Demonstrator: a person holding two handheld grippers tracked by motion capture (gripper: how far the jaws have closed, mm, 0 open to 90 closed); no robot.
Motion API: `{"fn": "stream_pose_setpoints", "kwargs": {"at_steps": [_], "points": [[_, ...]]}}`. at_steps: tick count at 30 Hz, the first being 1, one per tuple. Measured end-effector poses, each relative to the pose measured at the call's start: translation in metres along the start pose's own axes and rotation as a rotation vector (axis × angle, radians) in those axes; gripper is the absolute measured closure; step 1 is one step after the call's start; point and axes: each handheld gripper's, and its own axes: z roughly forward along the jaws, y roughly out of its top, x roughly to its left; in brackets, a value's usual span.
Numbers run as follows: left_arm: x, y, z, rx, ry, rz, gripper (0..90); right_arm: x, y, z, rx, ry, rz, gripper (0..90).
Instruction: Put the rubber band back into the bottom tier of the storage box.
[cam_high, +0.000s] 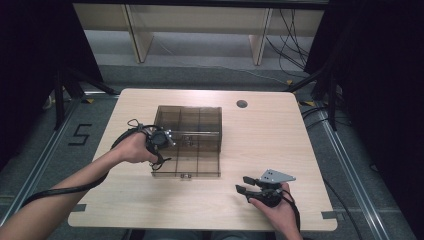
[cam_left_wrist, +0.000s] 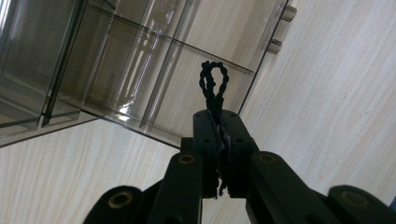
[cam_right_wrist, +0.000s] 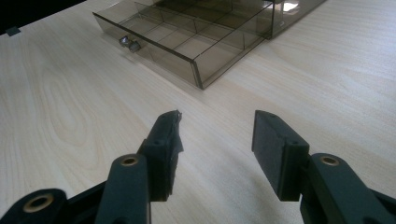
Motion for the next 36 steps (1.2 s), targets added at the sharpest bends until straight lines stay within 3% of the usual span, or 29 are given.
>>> {"fn": "stream_pose_setpoints", "kwargs": {"at_steps": [6, 7, 8, 13, 16, 18, 19, 20, 21, 22, 23, 31, 32, 33, 34, 36], "points": [[0.0, 0.002, 0.003, 0.002, -0.002, 0.002, 85.6, 0.0, 0.0, -0.001, 0.01, -0.013, -0.005, 52.5], [0.004, 0.003, 0.004, -0.003, -0.007, 0.05, 85.6, 0.0, 0.0, -0.001, 0.01, -0.012, -0.005, 52.5], [0.005, 0.004, 0.005, -0.001, -0.008, 0.071, 85.6, 0.0, 0.0, -0.001, 0.01, -0.012, -0.005, 52.5], [0.005, 0.004, 0.008, 0.002, -0.007, 0.055, 85.6, 0.001, 0.0, -0.001, 0.011, -0.01, -0.002, 52.5], [0.006, 0.006, 0.009, 0.002, -0.007, 0.07, 85.5, 0.0, 0.0, -0.001, 0.011, -0.01, -0.007, 52.5], [0.005, 0.007, 0.011, 0.002, -0.006, 0.054, 85.5, 0.001, 0.0, -0.001, 0.011, -0.009, -0.004, 52.4], [0.003, 0.007, 0.011, 0.014, -0.009, 0.024, 85.5, 0.0, 0.0, -0.001, 0.011, -0.01, -0.004, 52.4], [0.003, 0.007, 0.012, 0.012, -0.009, 0.025, 85.5, 0.001, 0.0, -0.001, 0.012, -0.007, -0.003, 52.4], [0.006, 0.008, 0.012, 0.006, -0.008, 0.067, 85.5, 0.0, 0.0, -0.001, 0.012, -0.008, -0.006, 52.4], [0.006, 0.008, 0.012, 0.006, -0.008, 0.067, 85.5, 0.0, 0.0, -0.001, 0.012, -0.008, -0.006, 52.4], [0.004, 0.007, 0.013, 0.012, -0.009, 0.019, 85.5, 0.0, 0.0, -0.001, 0.011, -0.007, -0.005, 52.3], [0.006, 0.007, 0.017, 0.016, -0.011, 0.02, 85.5, 0.0, 0.0, 0.0, 0.013, -0.011, -0.008, 52.3], [0.006, 0.007, 0.018, 0.016, -0.009, 0.016, 85.4, 0.003, 0.0, -0.001, 0.024, -0.009, 0.028, 52.2], [0.006, 0.007, 0.018, 0.016, -0.009, 0.016, 85.4, 0.003, 0.0, -0.001, 0.024, -0.009, 0.028, 52.2], [0.005, 0.007, 0.019, 0.015, -0.012, -0.008, 85.4, -0.001, 0.0, 0.0, 0.008, -0.011, -0.025, 52.2], [0.006, 0.007, 0.02, 0.016, -0.013, 0.01, 85.4, 0.0, 0.001, 0.0, 0.009, -0.012, -0.02, 52.2]]}}
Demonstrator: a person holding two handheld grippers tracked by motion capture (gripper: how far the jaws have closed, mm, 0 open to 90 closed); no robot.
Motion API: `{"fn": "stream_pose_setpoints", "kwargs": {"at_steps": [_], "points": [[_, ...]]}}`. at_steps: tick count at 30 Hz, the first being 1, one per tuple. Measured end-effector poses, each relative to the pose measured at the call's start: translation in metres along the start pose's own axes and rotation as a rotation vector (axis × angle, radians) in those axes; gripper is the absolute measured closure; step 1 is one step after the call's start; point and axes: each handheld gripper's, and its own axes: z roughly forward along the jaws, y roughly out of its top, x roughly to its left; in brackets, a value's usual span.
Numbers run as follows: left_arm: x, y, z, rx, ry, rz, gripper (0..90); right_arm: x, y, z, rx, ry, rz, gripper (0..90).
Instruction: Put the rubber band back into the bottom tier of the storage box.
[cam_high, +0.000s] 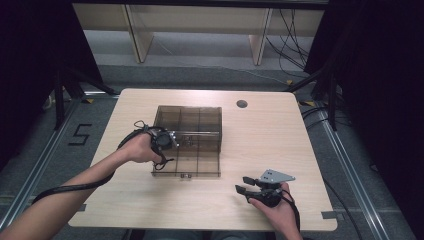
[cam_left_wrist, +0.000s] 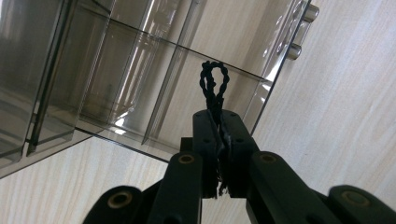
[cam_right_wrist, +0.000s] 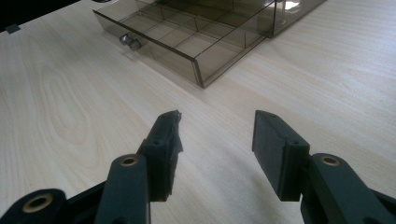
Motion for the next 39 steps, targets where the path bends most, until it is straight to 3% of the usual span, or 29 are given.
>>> {"fn": "stream_pose_setpoints", "kwargs": {"at_steps": [8, 9, 12, 14, 16, 20, 24, 25, 27, 31, 34, 38, 39], "points": [[0.002, 0.002, 0.005, 0.002, -0.004, 0.003, 85.3, 0.0, 0.0, 0.0, 0.0, 0.0, 0.001, 52.1], [0.002, 0.002, 0.005, 0.002, -0.004, 0.003, 85.3, 0.002, 0.0, -0.001, 0.008, 0.004, 0.027, 52.1], [0.001, 0.002, 0.007, 0.002, -0.004, -0.011, 85.3, 0.002, 0.0, -0.001, 0.007, 0.004, 0.026, 52.1], [0.003, 0.002, 0.008, 0.008, -0.004, 0.011, 85.3, 0.001, 0.0, -0.001, 0.003, 0.006, 0.013, 52.1], [0.004, 0.002, 0.009, 0.006, -0.002, 0.004, 85.2, 0.0, 0.0, 0.0, 0.0, 0.0, 0.001, 52.1], [0.005, 0.002, 0.011, 0.011, -0.002, 0.003, 85.2, 0.001, 0.0, -0.001, 0.005, 0.007, 0.015, 52.1], [0.009, 0.003, 0.013, 0.006, -0.002, 0.046, 85.2, 0.0, 0.0, 0.0, 0.0, 0.001, 0.0, 52.0], [0.006, 0.002, 0.013, 0.013, -0.004, 0.006, 85.2, 0.002, 0.0, -0.001, 0.007, 0.005, 0.026, 52.1], [0.007, 0.002, 0.015, 0.014, -0.002, 0.014, 85.2, 0.0, 0.0, 0.0, -0.004, 0.003, -0.001, 52.0], [0.007, 0.003, 0.016, 0.018, -0.002, 0.019, 85.1, 0.0, 0.0, 0.0, 0.0, 0.001, 0.0, 52.0], [0.009, 0.004, 0.017, 0.019, 0.002, 0.045, 85.1, 0.0, 0.0, 0.0, -0.003, 0.004, 0.001, 52.0], [0.007, 0.004, 0.018, 0.019, 0.004, 0.011, 85.1, 0.002, 0.0, 0.0, 0.007, 0.003, 0.024, 51.9], [0.008, 0.004, 0.018, 0.017, 0.012, 0.02, 85.1, 0.002, 0.0, -0.001, 0.007, 0.005, 0.026, 51.9]]}}
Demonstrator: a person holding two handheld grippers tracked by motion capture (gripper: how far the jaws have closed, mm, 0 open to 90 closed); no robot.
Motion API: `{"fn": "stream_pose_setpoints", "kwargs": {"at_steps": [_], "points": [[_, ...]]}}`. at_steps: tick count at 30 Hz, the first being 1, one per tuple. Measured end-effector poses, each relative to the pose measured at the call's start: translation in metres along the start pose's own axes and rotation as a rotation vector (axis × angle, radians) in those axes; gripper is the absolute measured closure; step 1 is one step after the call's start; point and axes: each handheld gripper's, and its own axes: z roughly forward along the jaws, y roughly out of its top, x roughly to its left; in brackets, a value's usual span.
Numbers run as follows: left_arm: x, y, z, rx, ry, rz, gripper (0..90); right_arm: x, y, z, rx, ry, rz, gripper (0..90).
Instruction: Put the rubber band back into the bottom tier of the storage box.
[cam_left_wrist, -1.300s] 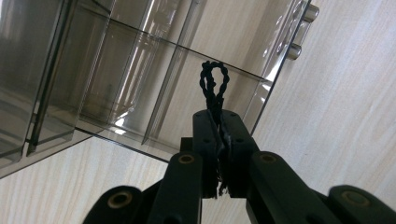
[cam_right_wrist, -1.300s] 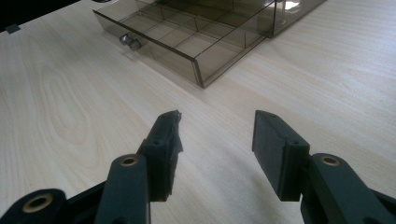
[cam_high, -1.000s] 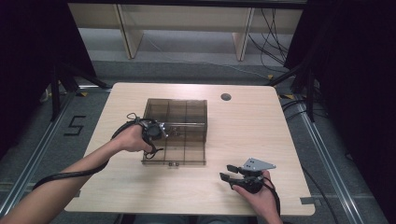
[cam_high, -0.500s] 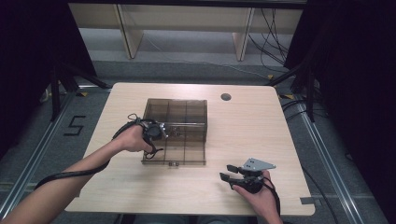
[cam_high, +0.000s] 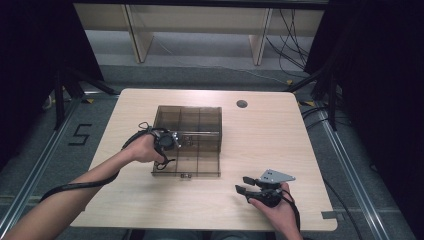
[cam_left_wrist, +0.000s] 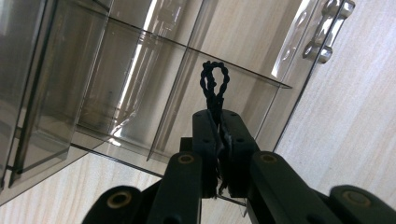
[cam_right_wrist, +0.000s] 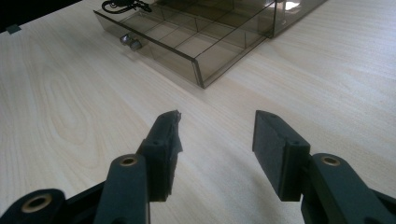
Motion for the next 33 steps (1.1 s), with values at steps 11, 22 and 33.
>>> {"fn": "stream_pose_setpoints", "kwargs": {"at_steps": [11, 22, 33], "points": [[0.003, -0.001, 0.005, 0.003, -0.007, 0.004, 84.8, -0.002, 0.0, 0.0, -0.006, -0.003, -0.025, 51.9], [0.004, -0.001, 0.012, 0.003, -0.015, -0.008, 84.4, -0.002, 0.0, 0.0, -0.006, -0.003, -0.026, 51.8], [0.004, -0.003, 0.012, -0.015, -0.017, -0.028, 81.7, -0.002, 0.0, 0.002, -0.009, 0.001, -0.024, 51.8]]}}
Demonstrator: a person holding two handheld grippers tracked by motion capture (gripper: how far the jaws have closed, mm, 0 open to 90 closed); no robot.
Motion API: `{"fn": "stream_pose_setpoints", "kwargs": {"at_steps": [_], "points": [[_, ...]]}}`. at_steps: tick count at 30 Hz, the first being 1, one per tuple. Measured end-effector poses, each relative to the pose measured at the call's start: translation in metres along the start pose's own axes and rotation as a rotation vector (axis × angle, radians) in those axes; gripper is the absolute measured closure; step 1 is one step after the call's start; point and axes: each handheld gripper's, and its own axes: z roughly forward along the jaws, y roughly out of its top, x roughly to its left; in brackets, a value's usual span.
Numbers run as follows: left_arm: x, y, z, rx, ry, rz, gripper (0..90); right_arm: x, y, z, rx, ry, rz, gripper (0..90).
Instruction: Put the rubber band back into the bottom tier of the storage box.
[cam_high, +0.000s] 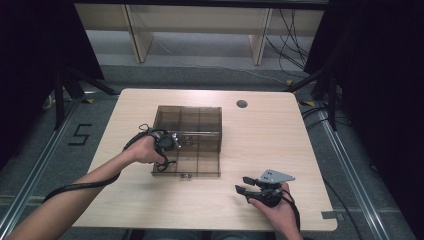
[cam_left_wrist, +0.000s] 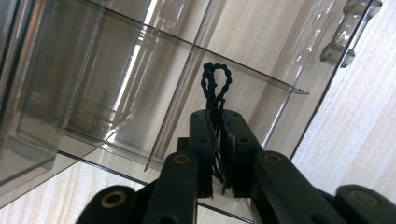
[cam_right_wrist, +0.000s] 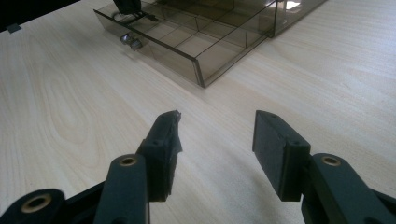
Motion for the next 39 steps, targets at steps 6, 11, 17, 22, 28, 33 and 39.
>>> {"fn": "stream_pose_setpoints", "kwargs": {"at_steps": [6, 11, 17, 22, 28, 33, 39], "points": [[0.0, -0.002, -0.003, -0.029, 0.002, -0.018, 77.4, 0.0, 0.0, -0.002, 0.002, 0.0, -0.006, 51.7], [0.001, -0.008, -0.008, -0.05, 0.008, -0.019, 74.9, 0.0, 0.0, -0.001, 0.004, 0.0, -0.006, 51.7], [-0.002, -0.024, -0.018, -0.183, 0.027, -0.088, 70.9, 0.0, 0.0, -0.002, 0.001, 0.0, -0.007, 51.4], [0.002, -0.04, -0.025, -0.277, 0.034, 0.026, 68.6, -0.001, 0.0, -0.001, 0.003, -0.002, -0.008, 51.4], [-0.02, -0.068, -0.027, -0.466, 0.037, -0.156, 66.4, 0.002, 0.0, -0.001, 0.001, 0.0, 0.023, 51.4], [-0.034, -0.089, -0.025, -0.568, 0.1, -0.277, 63.3, 0.003, 0.0, -0.001, 0.014, 0.006, 0.037, 51.4], [-0.044, -0.108, -0.019, -0.663, 0.122, -0.318, 60.3, 0.002, 0.001, -0.002, 0.018, -0.011, 0.019, 51.4]]}}
